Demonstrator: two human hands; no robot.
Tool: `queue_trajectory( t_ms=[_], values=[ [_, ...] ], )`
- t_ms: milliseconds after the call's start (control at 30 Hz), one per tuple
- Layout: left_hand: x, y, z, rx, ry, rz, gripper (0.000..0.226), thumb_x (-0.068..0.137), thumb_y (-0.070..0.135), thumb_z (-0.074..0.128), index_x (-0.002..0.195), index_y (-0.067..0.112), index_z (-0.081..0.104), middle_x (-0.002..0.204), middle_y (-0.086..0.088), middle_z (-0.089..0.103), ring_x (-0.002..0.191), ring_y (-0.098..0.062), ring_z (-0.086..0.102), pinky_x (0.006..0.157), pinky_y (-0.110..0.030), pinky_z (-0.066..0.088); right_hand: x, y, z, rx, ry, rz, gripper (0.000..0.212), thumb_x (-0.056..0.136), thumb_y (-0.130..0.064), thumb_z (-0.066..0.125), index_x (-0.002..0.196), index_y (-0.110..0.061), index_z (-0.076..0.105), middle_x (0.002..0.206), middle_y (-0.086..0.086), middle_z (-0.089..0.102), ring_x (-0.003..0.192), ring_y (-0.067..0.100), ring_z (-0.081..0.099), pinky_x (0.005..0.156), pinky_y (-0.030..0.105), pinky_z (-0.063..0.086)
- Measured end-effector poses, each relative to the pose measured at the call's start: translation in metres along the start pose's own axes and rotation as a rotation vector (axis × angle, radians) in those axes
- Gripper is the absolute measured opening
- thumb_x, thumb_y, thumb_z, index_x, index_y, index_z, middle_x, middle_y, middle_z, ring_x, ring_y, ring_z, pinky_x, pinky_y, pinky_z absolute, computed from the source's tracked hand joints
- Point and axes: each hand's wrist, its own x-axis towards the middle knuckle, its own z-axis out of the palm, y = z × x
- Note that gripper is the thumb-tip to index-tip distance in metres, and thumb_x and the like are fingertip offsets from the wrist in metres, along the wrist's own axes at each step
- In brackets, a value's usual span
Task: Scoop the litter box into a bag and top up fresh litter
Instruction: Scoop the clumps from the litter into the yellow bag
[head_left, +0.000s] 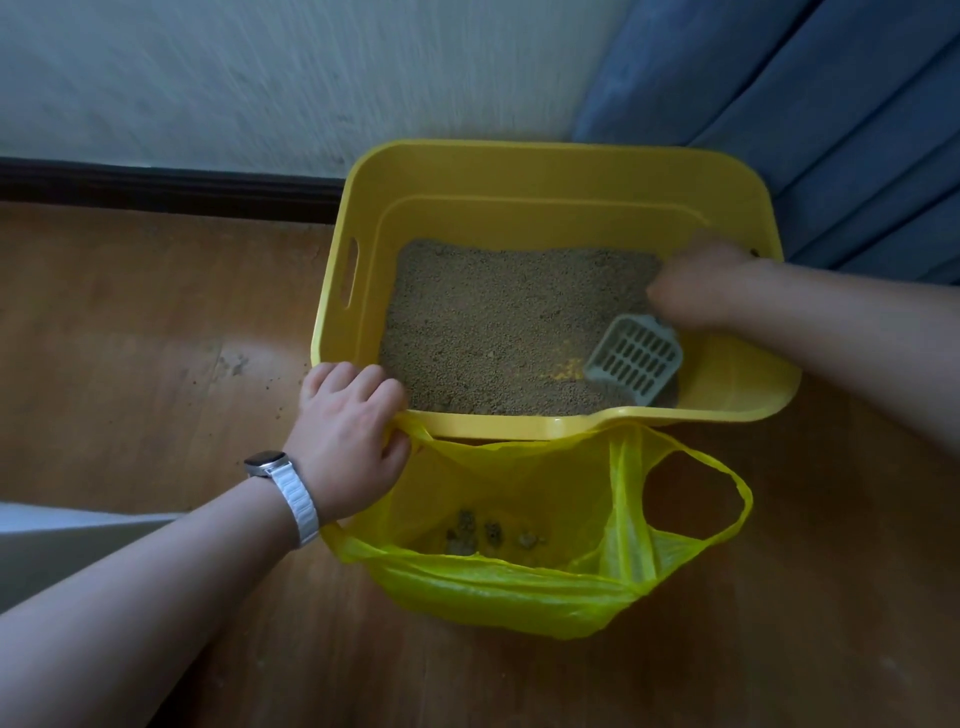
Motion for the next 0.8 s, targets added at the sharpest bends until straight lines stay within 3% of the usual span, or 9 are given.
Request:
queue_trajectory(
  t_ms=[100, 200, 300, 467, 633, 800],
  values=[
    [0.001, -0.001, 0.000, -0.005, 0.025, 0.012, 0.019, 0.071, 0.030, 0.051, 0.077, 0.013, 0.058, 0.075, -0.003, 0.052, 0.072, -0.029, 0.048, 0.082, -0.041, 0.034, 0.001, -0.001, 0.012, 0.058, -0.094, -0.054, 0.021, 0.102, -0.022, 0.038, 0.099, -0.023, 0.059, 0.084, -0.006, 0.050, 0.071, 0.012, 0.046, 0.076, 0.030, 0.043],
    [0.000, -0.004, 0.000, -0.017, 0.039, 0.031, 0.017, 0.071, 0.028, 0.052, 0.077, 0.013, 0.059, 0.075, -0.002, 0.051, 0.072, -0.029, 0.047, 0.083, -0.041, 0.033, 0.004, -0.005, 0.025, 0.247, -0.150, -0.078, 0.025, 0.098, -0.033, 0.050, 0.120, -0.027, 0.061, 0.097, -0.007, 0.061, 0.085, 0.013, 0.057, 0.072, 0.030, 0.049],
    [0.000, -0.005, 0.000, -0.018, 0.031, 0.034, 0.018, 0.071, 0.029, 0.051, 0.077, 0.013, 0.059, 0.074, -0.002, 0.051, 0.071, -0.029, 0.048, 0.082, -0.041, 0.033, 0.005, -0.021, 0.028, 0.311, -0.099, -0.131, 0.023, 0.095, -0.034, 0.056, 0.117, -0.027, 0.062, 0.089, -0.007, 0.060, 0.077, 0.013, 0.054, 0.058, 0.027, 0.041],
    [0.001, -0.004, 0.000, -0.008, 0.014, 0.028, 0.018, 0.069, 0.028, 0.053, 0.075, 0.012, 0.059, 0.074, -0.004, 0.051, 0.072, -0.031, 0.050, 0.082, -0.043, 0.035, 0.013, -0.052, 0.017, 0.357, 0.034, -0.165, 0.022, 0.095, -0.039, 0.054, 0.110, -0.025, 0.063, 0.086, -0.004, 0.060, 0.080, 0.019, 0.060, 0.068, 0.032, 0.052],
    [0.002, -0.003, 0.000, -0.018, 0.023, 0.027, 0.016, 0.069, 0.027, 0.054, 0.073, 0.011, 0.055, 0.073, -0.004, 0.049, 0.070, -0.030, 0.047, 0.082, -0.043, 0.036, 0.019, -0.071, -0.011, 0.265, 0.102, -0.177, 0.014, 0.097, -0.024, 0.049, 0.096, -0.019, 0.063, 0.071, -0.003, 0.048, 0.068, 0.020, 0.054, 0.055, 0.028, 0.043],
    [0.001, -0.004, 0.000, -0.019, 0.030, 0.031, 0.017, 0.069, 0.027, 0.055, 0.075, 0.012, 0.057, 0.074, -0.004, 0.050, 0.071, -0.030, 0.048, 0.083, -0.043, 0.036, 0.013, -0.075, -0.048, 0.108, 0.109, -0.142, 0.012, 0.094, -0.016, 0.052, 0.088, -0.020, 0.061, 0.071, -0.003, 0.052, 0.058, 0.016, 0.048, 0.046, 0.025, 0.035]
  ],
)
